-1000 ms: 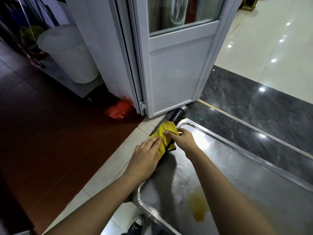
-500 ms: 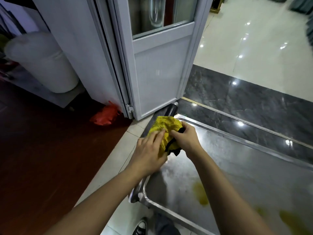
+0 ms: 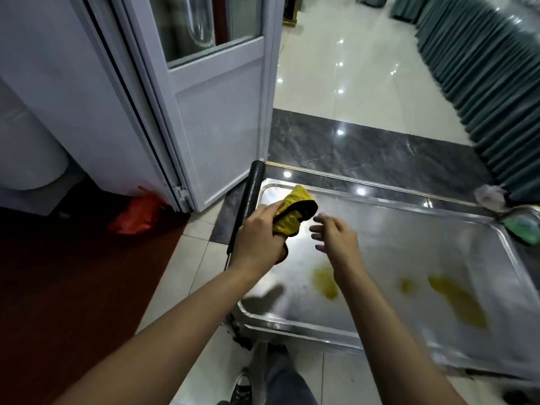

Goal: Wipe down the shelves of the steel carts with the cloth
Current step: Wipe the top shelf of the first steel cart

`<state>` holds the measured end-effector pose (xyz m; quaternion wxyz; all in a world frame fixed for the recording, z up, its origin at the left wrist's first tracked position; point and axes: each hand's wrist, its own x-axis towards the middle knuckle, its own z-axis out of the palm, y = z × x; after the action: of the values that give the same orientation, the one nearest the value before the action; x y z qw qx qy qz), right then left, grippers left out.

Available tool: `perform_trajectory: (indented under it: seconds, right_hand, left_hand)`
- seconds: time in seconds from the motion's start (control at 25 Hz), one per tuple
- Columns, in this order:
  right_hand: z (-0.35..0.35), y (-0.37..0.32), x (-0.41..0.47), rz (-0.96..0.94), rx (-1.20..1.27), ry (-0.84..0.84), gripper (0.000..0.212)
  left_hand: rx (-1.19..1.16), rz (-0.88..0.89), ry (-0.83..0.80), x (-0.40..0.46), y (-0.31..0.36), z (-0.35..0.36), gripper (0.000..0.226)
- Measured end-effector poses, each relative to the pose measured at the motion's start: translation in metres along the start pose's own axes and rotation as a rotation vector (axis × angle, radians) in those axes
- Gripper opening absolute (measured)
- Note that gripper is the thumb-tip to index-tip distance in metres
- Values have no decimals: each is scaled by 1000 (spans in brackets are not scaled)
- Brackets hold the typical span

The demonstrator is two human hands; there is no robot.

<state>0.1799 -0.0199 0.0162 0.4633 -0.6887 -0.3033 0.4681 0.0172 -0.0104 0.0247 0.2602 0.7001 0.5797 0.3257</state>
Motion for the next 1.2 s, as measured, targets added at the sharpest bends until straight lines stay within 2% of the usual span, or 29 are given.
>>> perform_trajectory:
  seconds: [0.08, 0.2, 0.32, 0.36, 0.44, 0.48, 0.56, 0.64, 0.76, 0.88, 0.92, 1.0, 1.2]
  right_hand:
    - [-6, 28, -19, 129, -32, -24, 38]
    - [-12, 61, -43, 248, 306, -133, 47]
    - [-26, 94, -57, 285, 522, -11, 46]
    - [-31, 105, -58, 288, 535, 46, 39]
    - [-43, 119, -54, 258, 394, 134, 27]
    - [-49, 121, -51, 223, 255, 171, 25]
    - [-62, 123, -44, 79, 2, 205, 23]
    - [-72, 125, -37, -145, -237, 116, 31]
    - [-64, 143, -23, -438, -792, -36, 51]
    - [-32, 181, -24, -536, -1250, -205, 61]
    - [-25, 196, -27, -558, -1319, -253, 65]
    - [-21, 222, -25, -641, -1295, -247, 72]
    - [-15, 250, -1, -814, -1252, -239, 64]
  left_hand:
    - [-106, 20, -50, -17, 10, 9, 50]
    - [-208, -23, -278, -48, 22, 33, 50]
    - [-241, -9, -551, -77, 26, 58, 55]
    - [-238, 29, -609, -84, 26, 65, 57]
    - [-181, 84, -671, -94, 23, 75, 61]
    - [-135, 79, -652, -96, 18, 78, 63]
    - [-38, 10, -517, -98, 0, 83, 68]
    - [89, -99, -366, -101, -26, 86, 61]
    - [149, -262, -231, -110, -65, 95, 55]
    - [176, -271, -140, -111, -91, 107, 68]
    - [206, -278, -117, -109, -100, 112, 71]
    - [250, -311, -104, -105, -116, 122, 74]
    - [216, -306, -120, -113, -146, 139, 77]
